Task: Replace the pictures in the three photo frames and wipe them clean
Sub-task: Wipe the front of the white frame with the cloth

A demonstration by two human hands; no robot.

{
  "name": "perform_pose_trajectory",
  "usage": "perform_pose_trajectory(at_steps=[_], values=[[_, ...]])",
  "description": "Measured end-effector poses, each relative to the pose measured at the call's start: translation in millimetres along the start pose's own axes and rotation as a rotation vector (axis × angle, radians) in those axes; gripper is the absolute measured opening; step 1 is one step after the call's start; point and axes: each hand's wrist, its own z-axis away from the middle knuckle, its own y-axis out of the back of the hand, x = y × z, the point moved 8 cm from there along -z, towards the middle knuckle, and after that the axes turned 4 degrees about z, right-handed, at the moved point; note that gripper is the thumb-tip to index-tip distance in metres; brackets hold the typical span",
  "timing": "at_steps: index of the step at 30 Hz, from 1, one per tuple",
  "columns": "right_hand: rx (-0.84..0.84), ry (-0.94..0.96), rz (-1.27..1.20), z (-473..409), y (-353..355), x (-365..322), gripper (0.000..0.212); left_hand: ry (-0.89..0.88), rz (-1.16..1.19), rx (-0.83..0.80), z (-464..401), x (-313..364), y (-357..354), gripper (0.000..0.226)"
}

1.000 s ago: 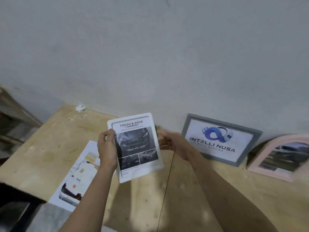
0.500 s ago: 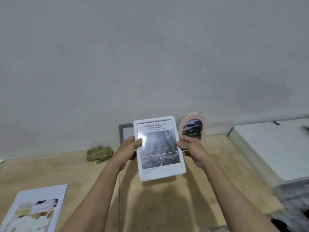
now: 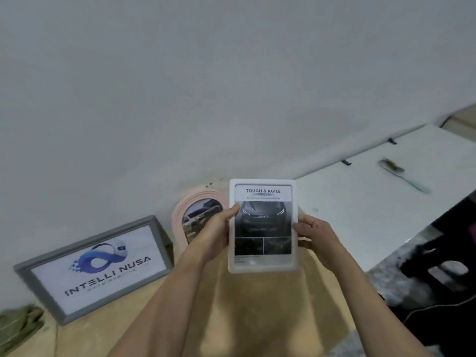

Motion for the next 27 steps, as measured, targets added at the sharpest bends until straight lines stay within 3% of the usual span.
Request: perform_pose_trajectory(at_steps=[6,10,14,19,27], values=[[0.08,-0.054,-0.087,-74,64,26,0.021,0.079,-0.037,0.053,-115,-18,-36,0.04],[0.123,-0.003,-0.066,-111,80,26,0.025,-0.033,-0.395,0.228,-157,-3,-30,0.021],[0.184,0.052,0.068,-155,95,36,0.032,-0.166,-0.504,0.3,-205,4,-15,0.02],[0.23,0.106,0.262,-179,97,46,0.025,-0.292,-0.565,0.379,-212,16,-23,0.021],[0.144,0.058,0.602,-177,89,73,0.016,-0.319,-0.786,0.474,-197,-5,-18,0.024]])
